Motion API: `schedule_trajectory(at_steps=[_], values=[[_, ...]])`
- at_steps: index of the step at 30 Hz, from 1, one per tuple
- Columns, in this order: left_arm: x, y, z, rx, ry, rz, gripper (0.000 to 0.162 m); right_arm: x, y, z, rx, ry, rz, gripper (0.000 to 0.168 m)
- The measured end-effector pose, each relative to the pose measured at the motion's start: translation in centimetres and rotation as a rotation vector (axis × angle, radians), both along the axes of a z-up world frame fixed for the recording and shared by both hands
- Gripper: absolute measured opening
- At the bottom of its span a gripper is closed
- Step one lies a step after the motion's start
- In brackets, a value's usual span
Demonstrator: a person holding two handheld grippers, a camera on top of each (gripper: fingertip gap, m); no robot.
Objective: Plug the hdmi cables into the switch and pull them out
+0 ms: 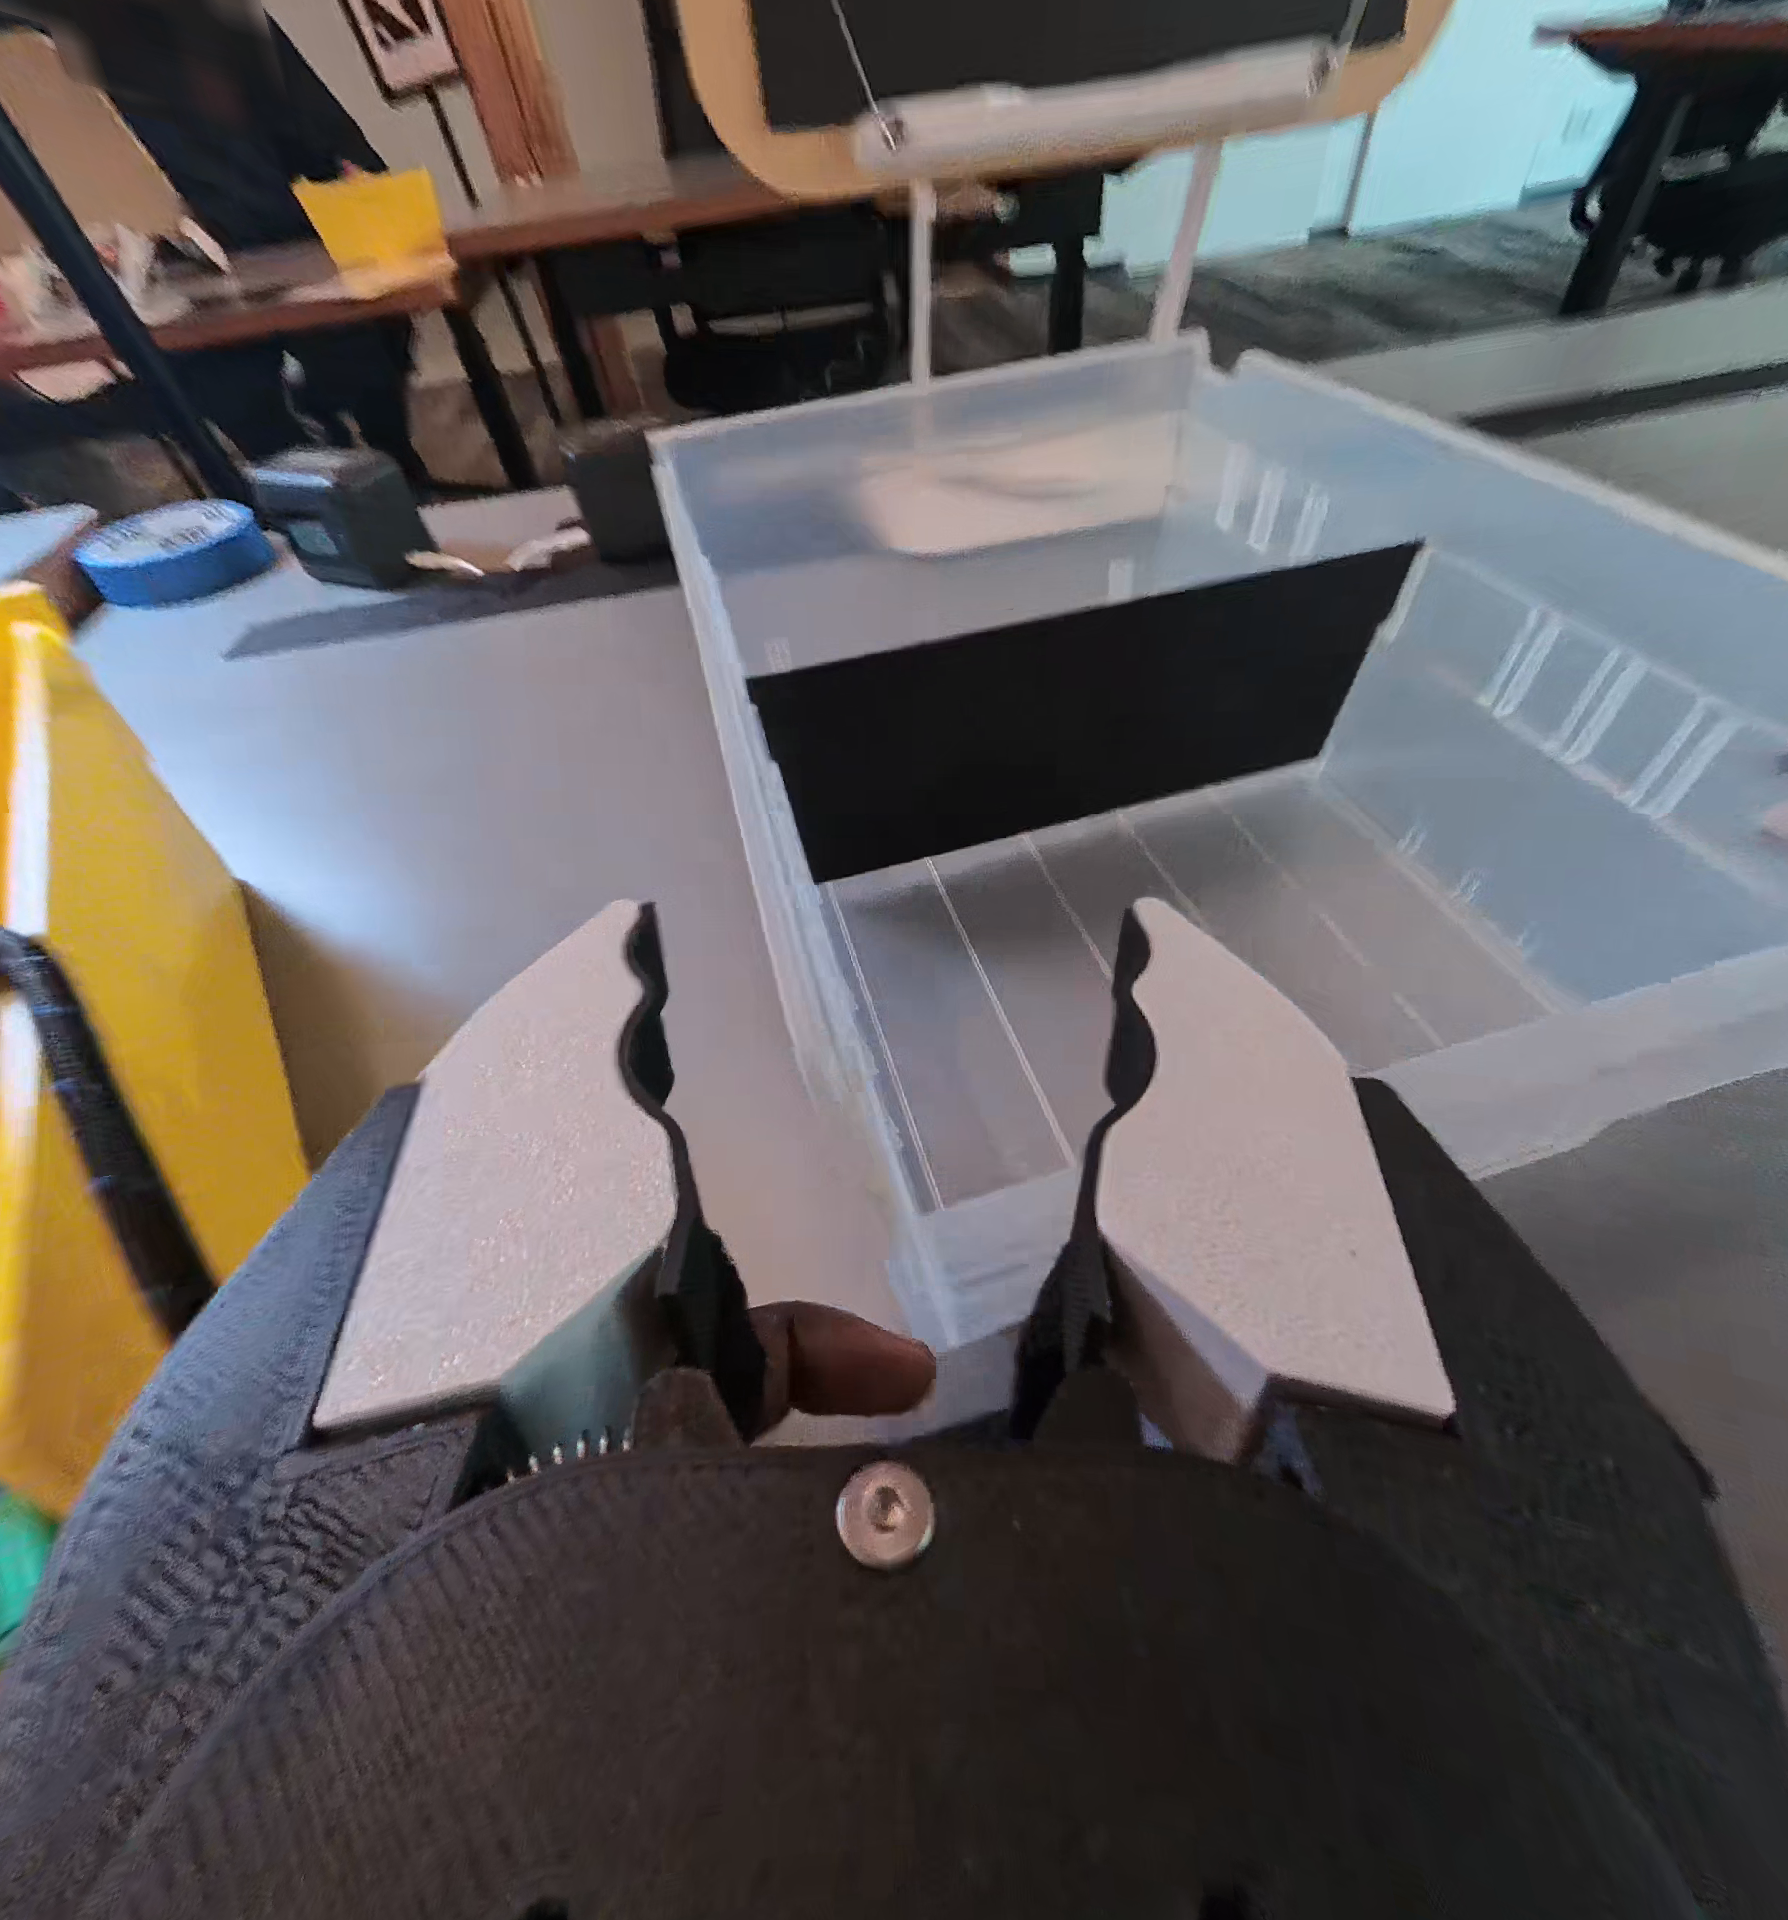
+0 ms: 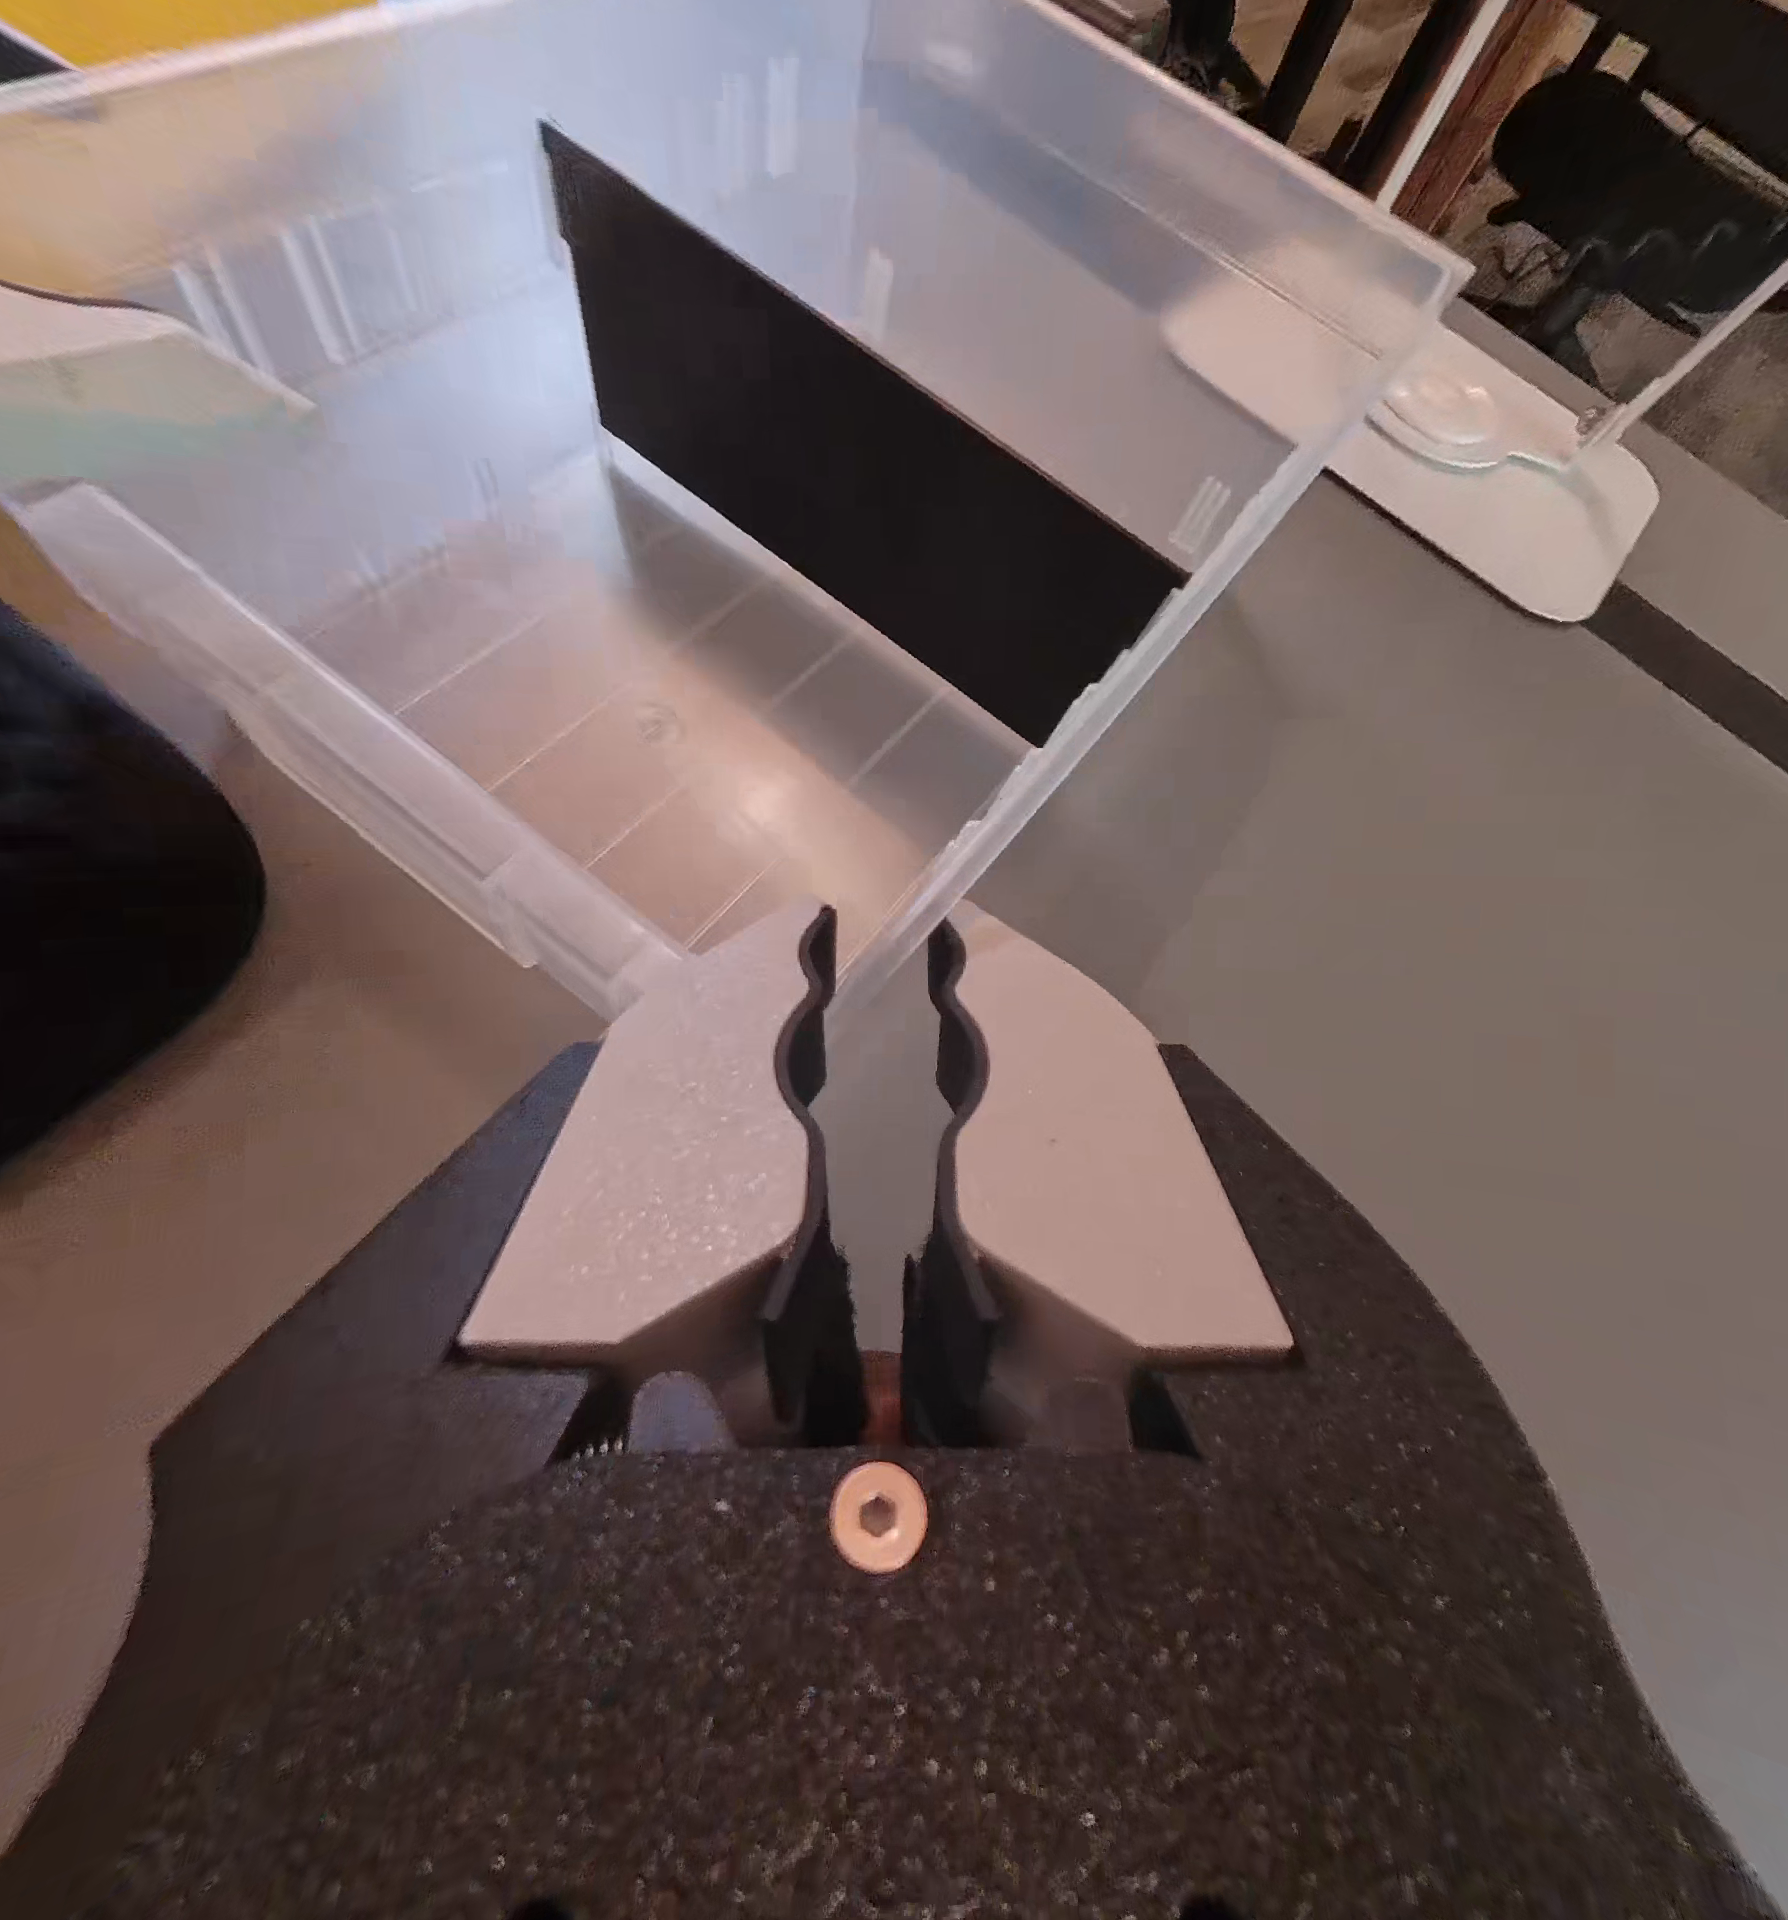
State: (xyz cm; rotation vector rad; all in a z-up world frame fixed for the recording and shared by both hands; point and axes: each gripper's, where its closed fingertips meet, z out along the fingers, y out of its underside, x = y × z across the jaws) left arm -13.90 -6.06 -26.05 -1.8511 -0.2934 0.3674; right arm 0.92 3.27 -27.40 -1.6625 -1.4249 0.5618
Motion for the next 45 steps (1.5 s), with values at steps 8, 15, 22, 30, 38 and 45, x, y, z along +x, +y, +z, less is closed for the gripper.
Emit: schedule_trajectory(at_steps=[8,15,22,30,38,45], values=[[3.6,3.3,2.4,0.011,0.036,-0.027,0.018,4.4,4.3,1.4,0.217,0.035,-0.172,0.014],[12.6,12.9,4.4,0.050,0.091,-0.252,0.024,14.3,11.9,5.4,0.371,0.136,-0.456,0.010],[23.5,19.9,1.4,-0.055,0.265,-0.468,0.023,26.2,18.3,5.2,0.394,0.157,-0.747,0.008],[32.0,20.1,-1.6,-0.176,0.201,-0.856,0.042,34.5,21.7,1.2,0.291,0.109,-0.964,0.019],[18.2,9.2,1.9,0.026,0.126,-0.484,0.052,30.6,18.3,8.9,0.466,0.313,-0.856,0.047],[-0.4,-1.5,4.7,0.044,0.264,0.181,0.065,15.6,13.3,5.2,0.095,0.480,-0.379,0.100]])
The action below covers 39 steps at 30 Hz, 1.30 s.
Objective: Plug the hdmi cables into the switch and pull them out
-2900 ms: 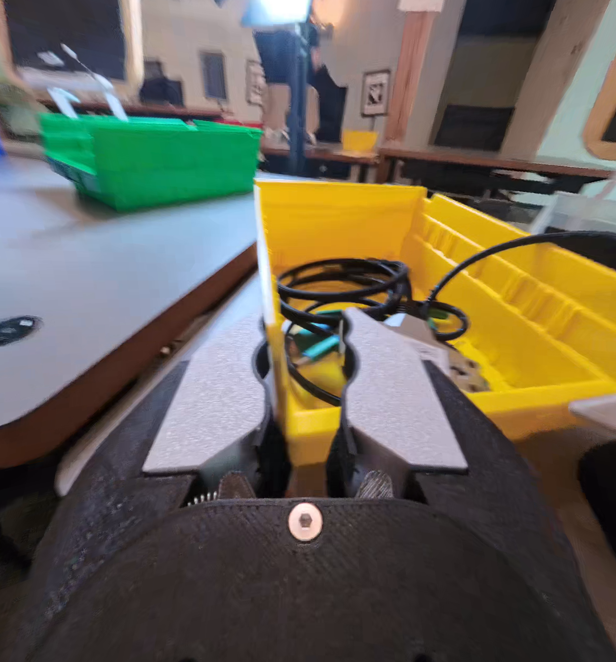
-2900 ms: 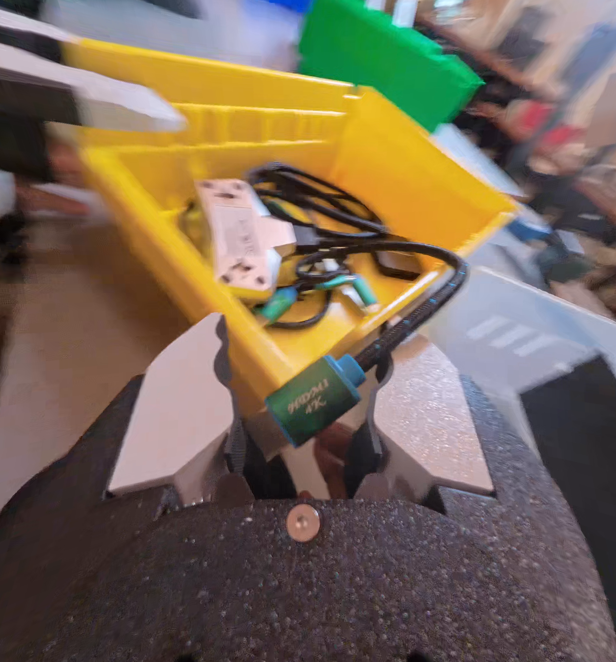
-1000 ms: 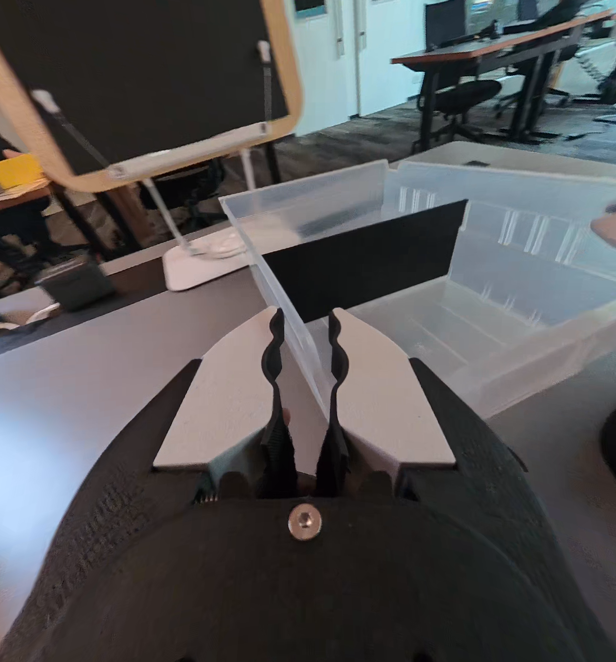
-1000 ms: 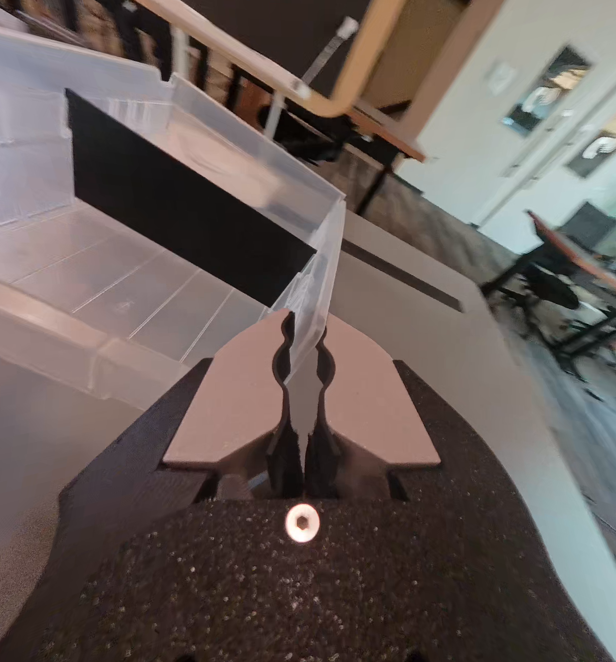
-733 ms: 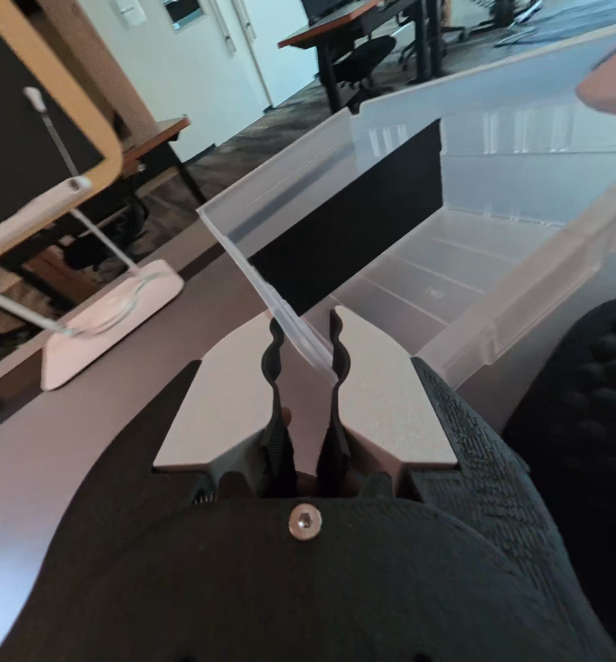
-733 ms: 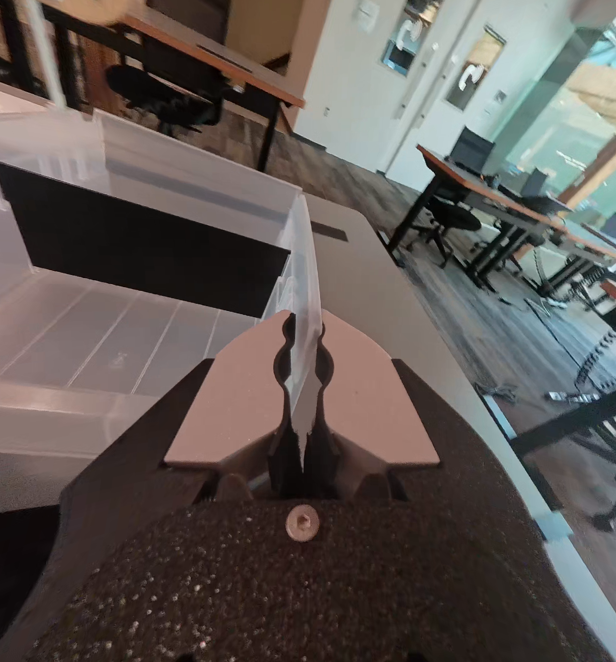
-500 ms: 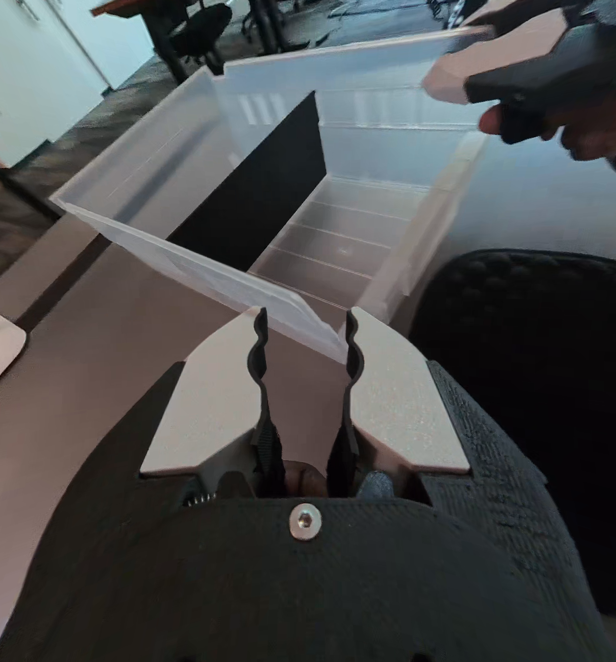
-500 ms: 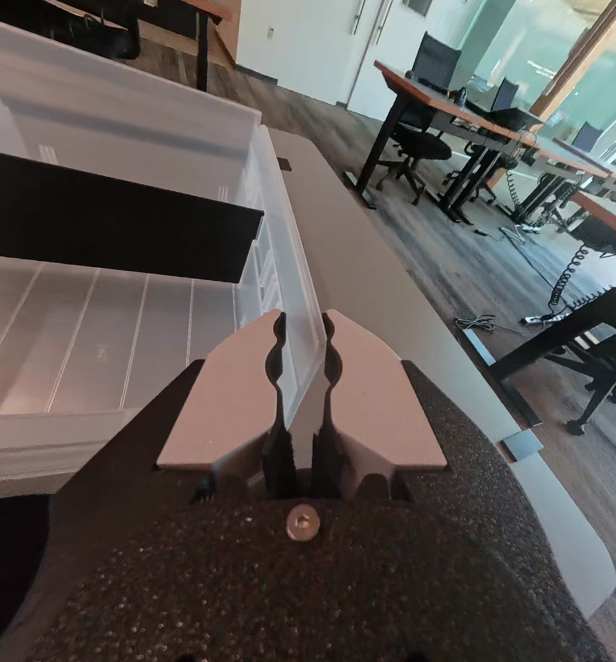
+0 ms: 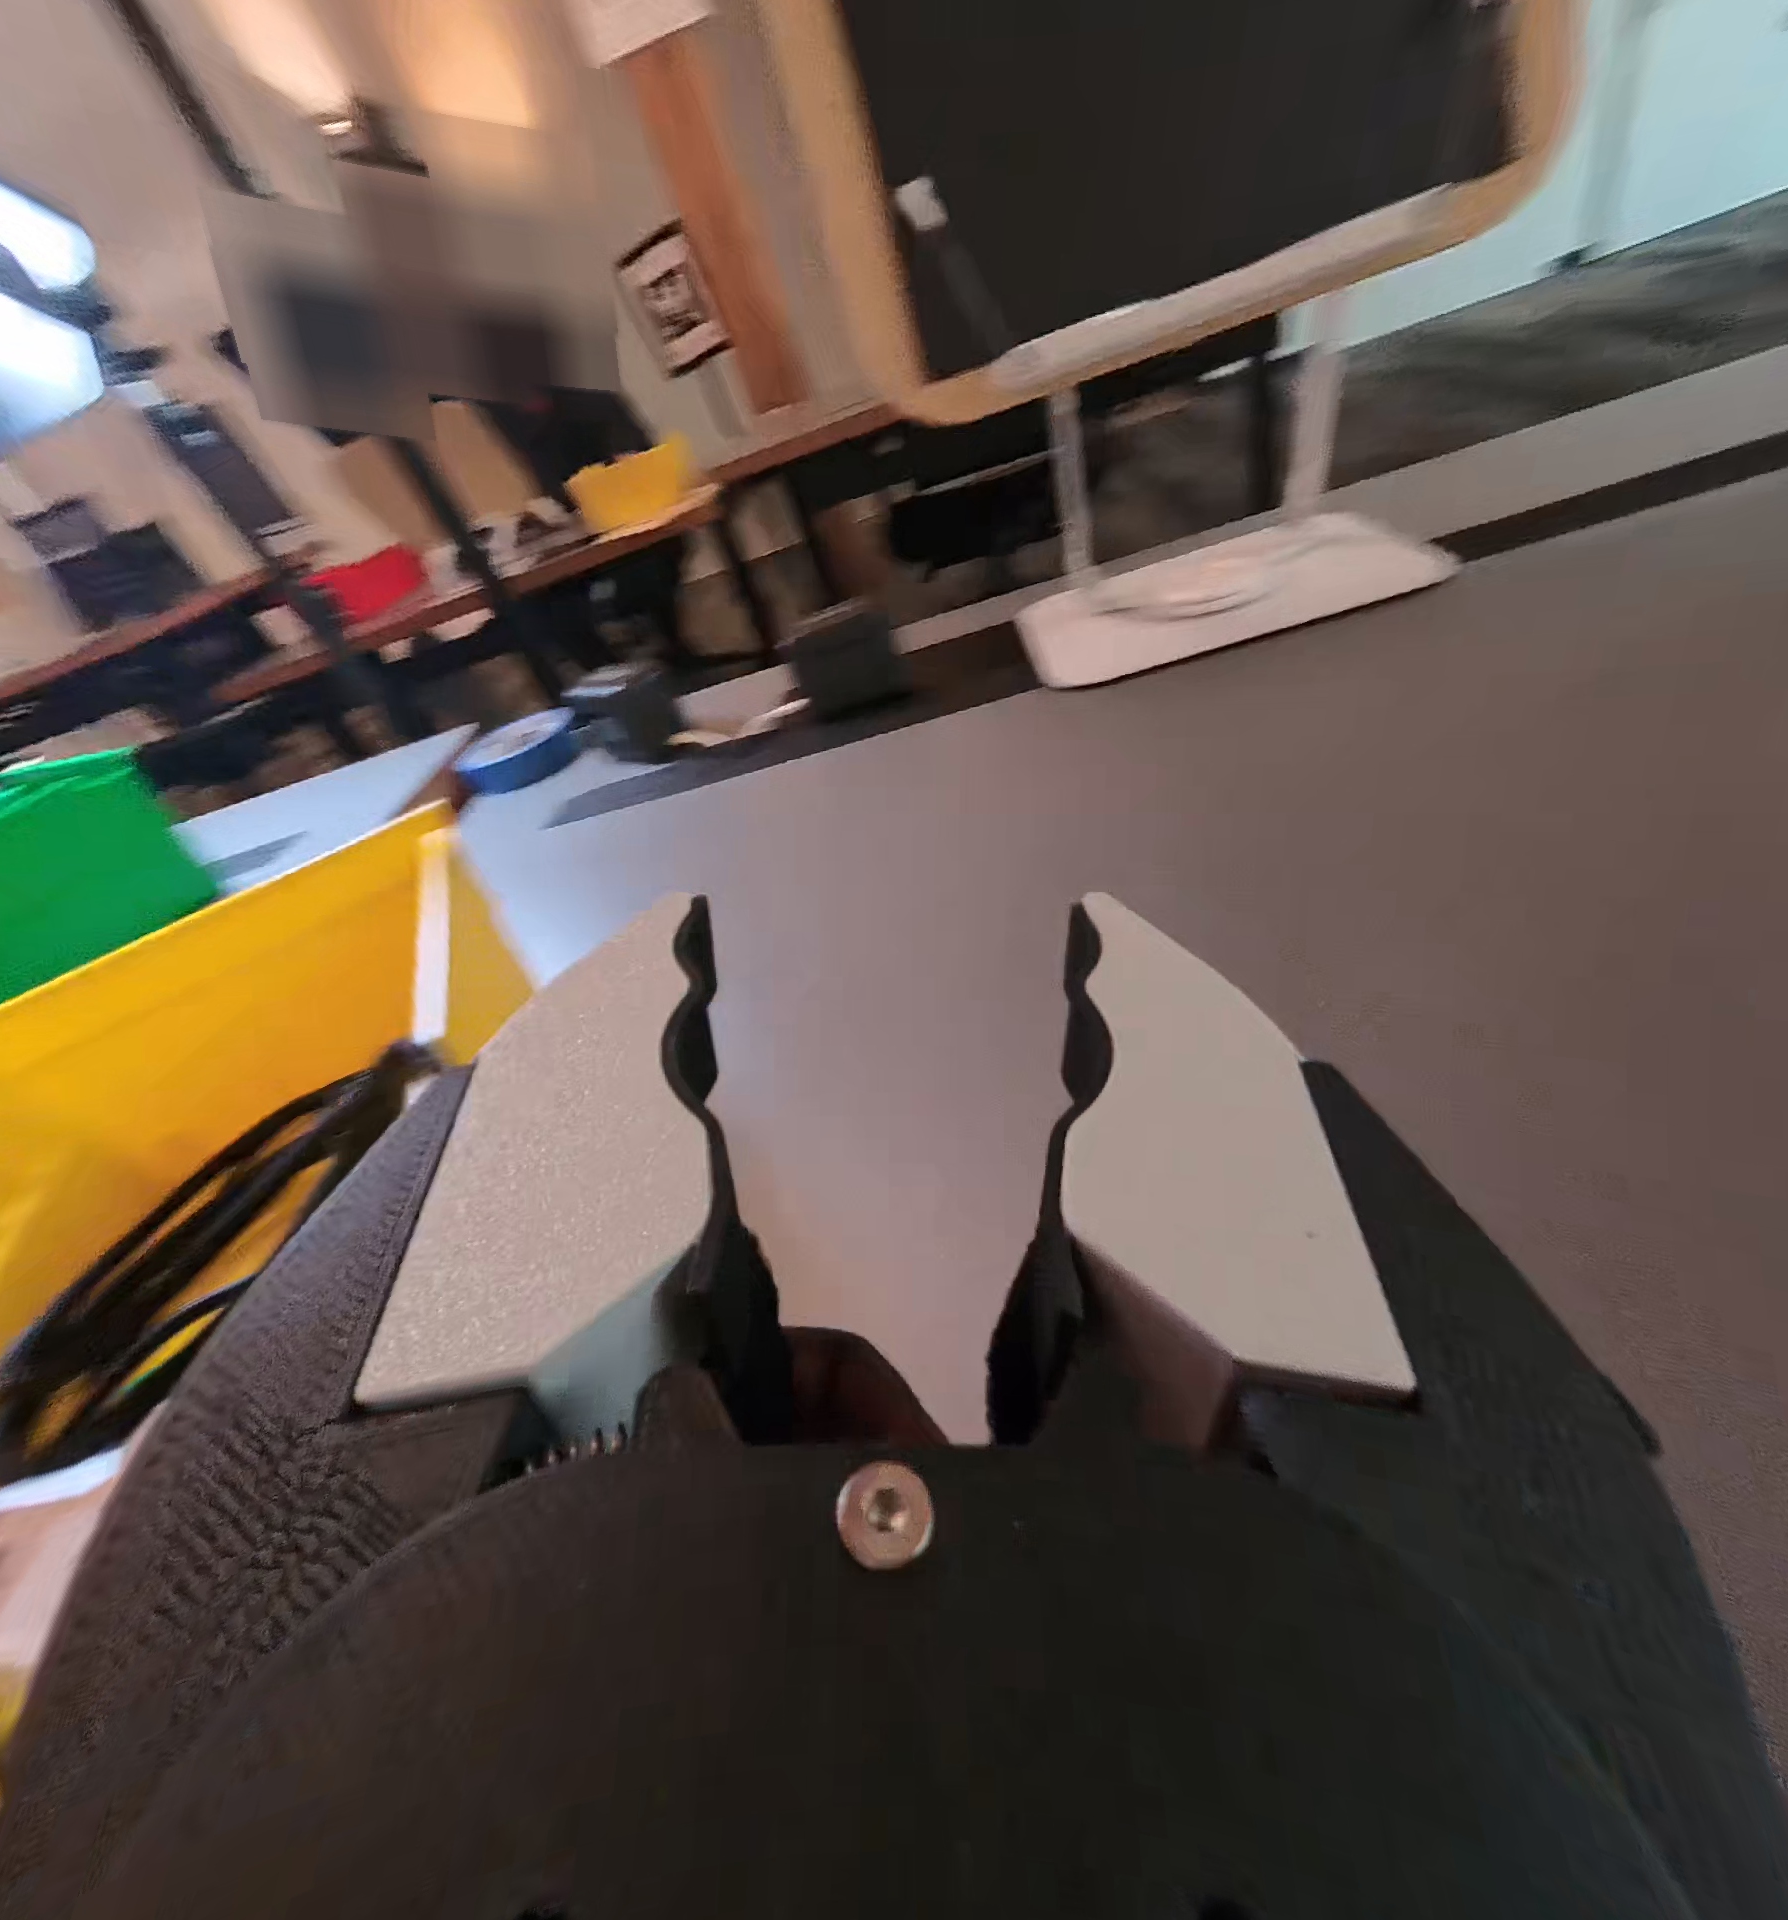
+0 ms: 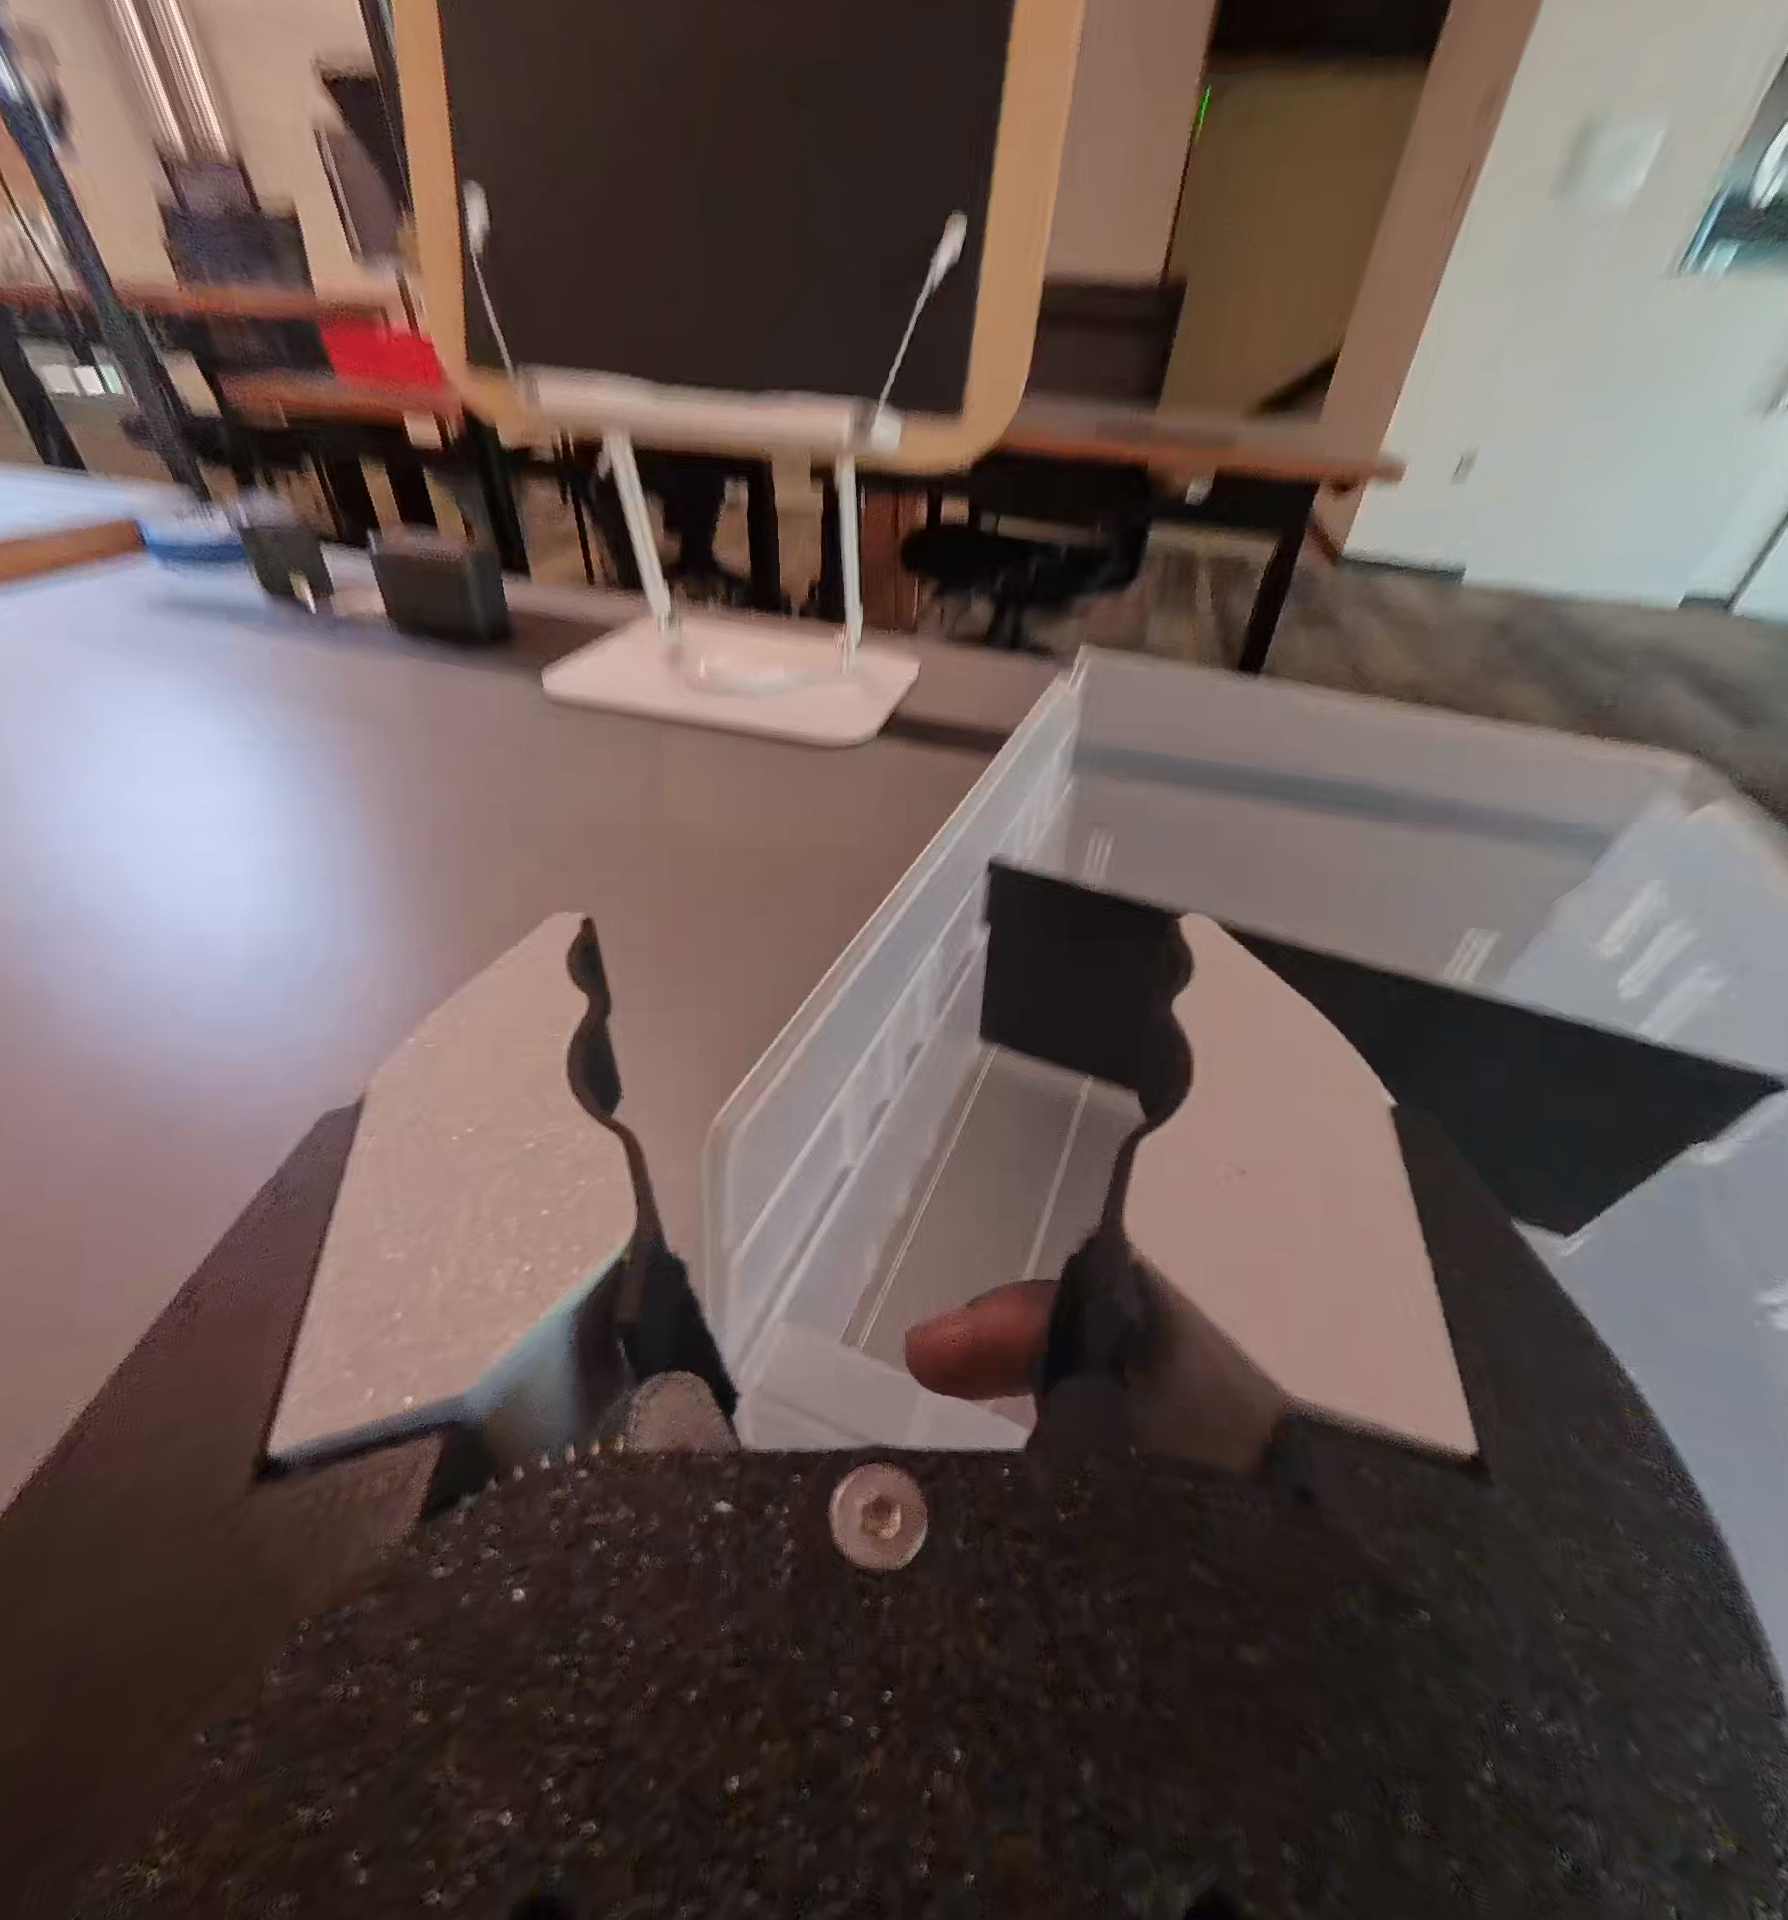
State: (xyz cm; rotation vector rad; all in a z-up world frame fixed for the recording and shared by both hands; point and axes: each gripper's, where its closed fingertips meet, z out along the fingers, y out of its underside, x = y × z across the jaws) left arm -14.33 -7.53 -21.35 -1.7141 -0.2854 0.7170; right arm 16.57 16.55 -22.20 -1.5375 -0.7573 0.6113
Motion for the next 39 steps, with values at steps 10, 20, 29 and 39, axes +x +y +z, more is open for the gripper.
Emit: schedule_trajectory(at_steps=[10,20,29,39], values=[[-8.6,-5.8,-7.0,-0.262,-0.097,0.248,0.059,0.4,2.1,-5.8,-0.007,-0.413,-0.230,0.055],[-7.4,-4.0,-6.6,-0.213,-0.167,0.122,0.041,2.1,3.0,-6.1,0.018,-0.470,-0.326,0.009],[-4.4,-0.9,-6.2,-0.229,-0.096,0.069,0.026,2.4,3.1,-6.1,0.004,-0.469,-0.350,0.009],[-2.4,0.6,-6.3,-0.240,-0.081,0.035,0.028,2.5,3.2,-6.0,0.029,-0.473,-0.353,0.010]])
